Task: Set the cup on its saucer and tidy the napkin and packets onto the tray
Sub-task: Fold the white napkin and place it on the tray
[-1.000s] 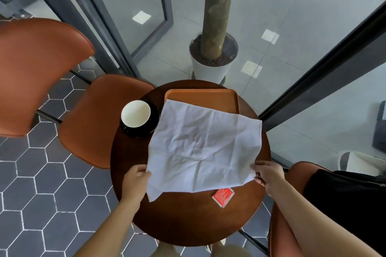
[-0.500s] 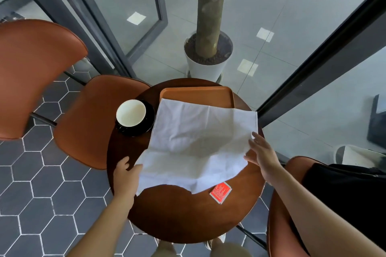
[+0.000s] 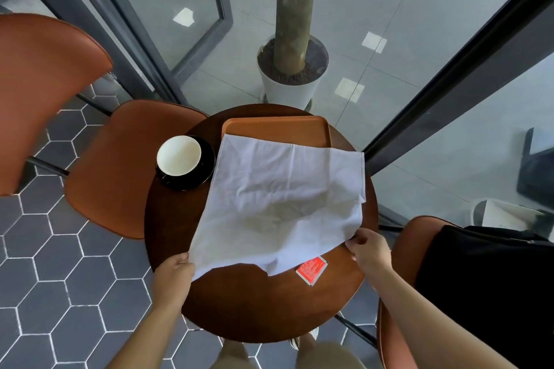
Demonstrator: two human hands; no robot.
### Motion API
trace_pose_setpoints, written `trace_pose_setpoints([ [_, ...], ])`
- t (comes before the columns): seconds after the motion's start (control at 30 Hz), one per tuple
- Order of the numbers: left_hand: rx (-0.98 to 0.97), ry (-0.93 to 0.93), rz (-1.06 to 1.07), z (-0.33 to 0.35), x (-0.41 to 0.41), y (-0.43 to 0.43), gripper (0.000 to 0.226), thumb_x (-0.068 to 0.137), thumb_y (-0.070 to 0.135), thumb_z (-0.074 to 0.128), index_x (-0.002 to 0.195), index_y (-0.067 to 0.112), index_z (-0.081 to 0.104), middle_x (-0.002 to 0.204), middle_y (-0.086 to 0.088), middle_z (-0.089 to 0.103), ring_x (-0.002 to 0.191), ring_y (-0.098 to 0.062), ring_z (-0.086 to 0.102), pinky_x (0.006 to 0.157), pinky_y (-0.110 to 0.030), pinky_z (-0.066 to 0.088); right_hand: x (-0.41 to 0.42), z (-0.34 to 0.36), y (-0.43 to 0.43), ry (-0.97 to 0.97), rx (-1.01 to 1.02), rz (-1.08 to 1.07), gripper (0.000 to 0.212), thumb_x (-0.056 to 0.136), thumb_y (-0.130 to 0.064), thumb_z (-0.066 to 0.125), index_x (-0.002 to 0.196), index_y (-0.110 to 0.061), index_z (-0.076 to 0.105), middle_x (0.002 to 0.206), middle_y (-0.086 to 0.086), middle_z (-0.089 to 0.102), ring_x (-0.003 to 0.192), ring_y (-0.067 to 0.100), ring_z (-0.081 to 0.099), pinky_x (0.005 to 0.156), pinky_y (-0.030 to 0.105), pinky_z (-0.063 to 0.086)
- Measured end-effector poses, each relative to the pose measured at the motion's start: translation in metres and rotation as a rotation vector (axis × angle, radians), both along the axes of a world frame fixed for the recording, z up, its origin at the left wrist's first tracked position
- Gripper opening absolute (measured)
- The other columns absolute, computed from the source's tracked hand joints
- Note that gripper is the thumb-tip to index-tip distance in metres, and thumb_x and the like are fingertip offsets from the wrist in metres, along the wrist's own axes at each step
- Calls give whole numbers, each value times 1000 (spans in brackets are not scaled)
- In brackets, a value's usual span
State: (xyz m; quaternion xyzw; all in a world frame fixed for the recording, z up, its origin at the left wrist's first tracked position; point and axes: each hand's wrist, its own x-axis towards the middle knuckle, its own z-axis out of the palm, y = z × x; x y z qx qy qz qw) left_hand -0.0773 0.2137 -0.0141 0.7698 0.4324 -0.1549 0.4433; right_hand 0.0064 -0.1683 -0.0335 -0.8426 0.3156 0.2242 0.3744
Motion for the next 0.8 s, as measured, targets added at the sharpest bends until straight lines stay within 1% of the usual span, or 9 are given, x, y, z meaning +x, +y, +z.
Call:
trace_pose_setpoints([
  [0.1,12,-68,-11,2,-4,5,33,78,3,55,82,31,74,89,7,74,90,-24,67,83,-41,54,9,8,-1,-77,-27,52,16,87,-27,74,75,-17,70,73,4,69,71,24,65,64,35,52],
  [0.2,59,-128,19,4,-3,11,35,85,-1,58,109,20,74,103,2,73,102,-24,66,97,-45,51,20,31,2,-257,69,30,18,90,-36,68,81,-20,67,72,0,66,68,19,61,57,31,43],
  [0.27,59,-180,35,9,2,12,34,88,3,60,112,24,72,105,5,71,101,-18,65,96,-40,50,26,47,4,-353,98,20,25,94,-40,63,82,-18,63,73,6,64,66,19,58,58,33,42],
  [0.4,87,-250,22,15,14,11,25,90,12,63,99,35,67,95,10,67,88,-10,63,71,-27,49,32,57,0,-340,6,56,28,97,-44,55,86,-18,57,78,6,65,71,26,61,64,41,49],
  [0.5,82,-164,71,10,13,8,19,89,12,63,97,29,67,92,8,66,78,-14,65,48,-27,54,30,43,-5,-171,-119,87,23,95,-44,57,92,-21,59,87,-1,66,83,26,62,72,40,50],
  [0.53,73,-138,106,8,11,7,16,90,12,63,98,26,67,90,7,66,73,-17,66,46,-28,54,26,37,-7,-138,-105,65,24,94,-43,58,94,-20,62,89,0,67,86,27,63,76,41,52],
  [0.63,42,-108,189,2,5,9,23,88,13,70,110,17,64,80,-3,69,60,-23,65,59,-38,60,9,22,-17,-88,-39,-3,32,93,-40,60,112,-15,65,98,6,73,93,32,68,82,44,54],
  [0.73,-16,-58,186,-6,-8,10,35,86,8,71,119,14,61,77,-6,72,67,-27,69,78,-49,61,-17,15,-24,-44,-72,10,37,91,-31,66,123,-13,62,106,2,71,95,27,68,88,42,52],
  [0.8,6,10,165,-11,-18,11,31,83,7,69,112,16,63,79,-7,72,71,-30,70,81,-52,60,-35,9,-25,-19,-85,11,34,89,-26,67,121,-14,64,100,-1,71,91,25,67,85,41,53],
])
